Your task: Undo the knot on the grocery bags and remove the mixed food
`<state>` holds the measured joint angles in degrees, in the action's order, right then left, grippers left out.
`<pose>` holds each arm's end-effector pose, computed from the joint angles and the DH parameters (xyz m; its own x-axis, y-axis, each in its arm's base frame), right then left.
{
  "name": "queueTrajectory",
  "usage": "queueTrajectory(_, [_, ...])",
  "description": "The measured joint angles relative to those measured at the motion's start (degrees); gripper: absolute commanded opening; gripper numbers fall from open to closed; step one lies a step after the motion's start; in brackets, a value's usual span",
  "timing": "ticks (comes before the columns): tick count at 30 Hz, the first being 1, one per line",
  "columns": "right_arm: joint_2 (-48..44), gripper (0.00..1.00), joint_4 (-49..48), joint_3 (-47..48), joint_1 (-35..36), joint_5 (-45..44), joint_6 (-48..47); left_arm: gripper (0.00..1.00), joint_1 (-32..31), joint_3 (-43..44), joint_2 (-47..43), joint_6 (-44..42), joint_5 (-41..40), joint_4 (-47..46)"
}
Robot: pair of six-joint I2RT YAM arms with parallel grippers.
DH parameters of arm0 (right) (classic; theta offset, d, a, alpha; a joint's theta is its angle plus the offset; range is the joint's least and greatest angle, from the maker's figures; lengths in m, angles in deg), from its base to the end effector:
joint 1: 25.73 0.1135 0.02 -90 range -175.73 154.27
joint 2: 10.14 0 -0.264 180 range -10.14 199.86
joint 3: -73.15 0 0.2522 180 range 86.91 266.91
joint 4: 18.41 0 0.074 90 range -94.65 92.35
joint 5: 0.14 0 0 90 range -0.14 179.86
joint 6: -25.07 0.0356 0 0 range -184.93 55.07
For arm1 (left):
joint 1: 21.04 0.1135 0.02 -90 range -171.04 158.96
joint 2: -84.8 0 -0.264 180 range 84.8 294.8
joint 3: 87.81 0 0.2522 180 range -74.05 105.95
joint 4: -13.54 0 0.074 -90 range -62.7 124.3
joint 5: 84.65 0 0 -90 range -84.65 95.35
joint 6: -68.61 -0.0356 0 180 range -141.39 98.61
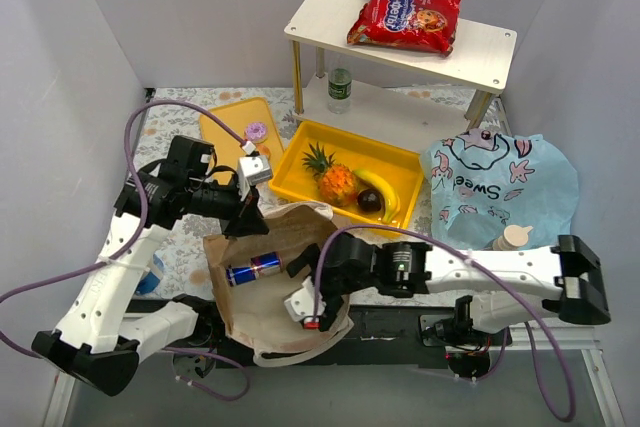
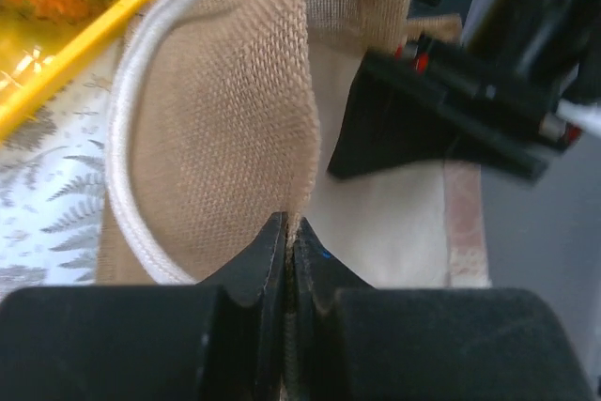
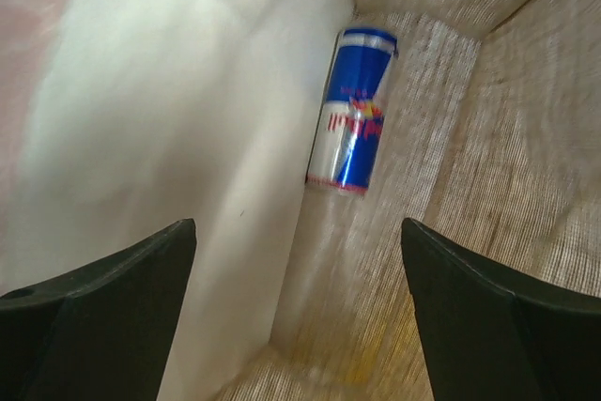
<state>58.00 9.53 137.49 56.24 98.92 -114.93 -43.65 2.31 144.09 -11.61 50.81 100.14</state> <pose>0.0316 0.2644 0.2844 0.7162 -0.3389 -0.6101 -0.6969 -0.3956 -0.5982 0.1356 -0.0839 0.3879 -0.8608 0.2294 -0.4542 0.5008 0.5402 -0.6763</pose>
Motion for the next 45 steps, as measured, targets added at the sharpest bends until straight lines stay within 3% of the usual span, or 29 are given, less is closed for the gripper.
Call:
queueTrajectory(2, [5.14,0.88,-2.12,2.75,0.39,-1.20,1.38,0.00,0.00,-2.93,-0.02,3.15,0.37,-2.10])
queueTrajectory(6, [10.91,0.72,-2.99,6.73,0.55,-1.90,3.41,0.00,0.17,-4.17,0.94,7.41,0.96,-5.55])
queueTrajectory(20, [28.85,0.74,1.75,22.36,0.11,-4.24,11.98,0.00,3.85,-4.00,7.89,20.39,7.74,-13.75])
queueTrajectory(25, [25.33,0.74,12.02,26.45,0.13,-9.94,12.04,0.00,4.13,-3.34,7.82,21.59,7.45,-12.87])
queueTrajectory(31, [7.67,0.72,23.63,19.08,0.02,-14.51,10.97,0.00,4.26,-1.53,7.61,22.01,6.05,-11.78])
queueTrajectory(34, [4.90,0.67,25.35,20.31,0.15,-14.67,9.66,0.00,4.28,-1.51,7.26,22.45,6.01,-11.82])
queueTrajectory(40, [20.09,0.64,22.51,35.63,2.21,-13.44,9.81,0.00,4.55,-1.49,7.28,23.37,6.03,-11.82])
queueTrajectory(45, [29.49,0.66,20.79,37.27,3.69,-12.24,14.62,0.00,4.90,-1.07,7.72,23.91,6.01,-11.82])
